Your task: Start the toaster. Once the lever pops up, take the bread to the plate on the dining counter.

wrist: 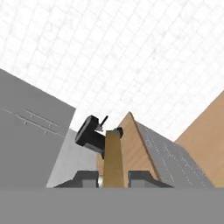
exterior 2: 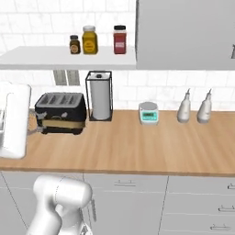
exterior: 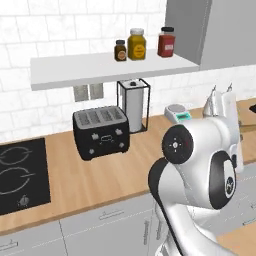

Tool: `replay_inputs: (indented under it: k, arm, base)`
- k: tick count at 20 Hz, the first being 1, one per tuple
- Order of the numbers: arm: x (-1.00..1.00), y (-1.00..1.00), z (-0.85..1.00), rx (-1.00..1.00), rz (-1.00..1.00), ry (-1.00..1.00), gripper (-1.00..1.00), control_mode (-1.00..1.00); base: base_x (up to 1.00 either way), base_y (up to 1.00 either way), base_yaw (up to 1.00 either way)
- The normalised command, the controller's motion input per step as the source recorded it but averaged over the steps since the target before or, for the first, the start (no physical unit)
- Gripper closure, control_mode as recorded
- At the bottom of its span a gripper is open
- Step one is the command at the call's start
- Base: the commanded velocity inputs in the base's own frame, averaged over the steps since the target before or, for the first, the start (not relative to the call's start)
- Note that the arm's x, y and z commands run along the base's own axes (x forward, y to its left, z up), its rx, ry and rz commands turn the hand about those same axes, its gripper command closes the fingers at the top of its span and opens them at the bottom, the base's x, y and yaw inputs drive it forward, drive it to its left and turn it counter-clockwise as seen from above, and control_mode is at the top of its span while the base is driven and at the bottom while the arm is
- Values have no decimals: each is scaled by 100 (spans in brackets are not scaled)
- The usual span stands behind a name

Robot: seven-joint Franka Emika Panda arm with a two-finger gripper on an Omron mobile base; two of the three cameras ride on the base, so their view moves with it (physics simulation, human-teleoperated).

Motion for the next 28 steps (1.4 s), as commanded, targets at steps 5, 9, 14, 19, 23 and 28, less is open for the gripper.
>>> replay_inputs:
  k: [5, 9, 14, 19, 23, 28]
  arm:
    - [0, 0, 0, 0, 0, 0, 100, 100]
    - [0, 0, 0, 0, 0, 0, 100, 100]
    - [0, 0, 0, 0, 0, 0, 100, 100]
    - [0, 0, 0, 0, 0, 0, 100, 100]
    - [0, 0, 0, 0, 0, 0, 100, 100]
    - [0, 0, 0, 0, 0, 0, 100, 100]
  base:
    - [-62, -9, -64]
    - [-37, -4, -78]
    - [-5, 0, -89]
    - [0, 0, -97]
    - [0, 0, -97]
    - [0, 0, -91]
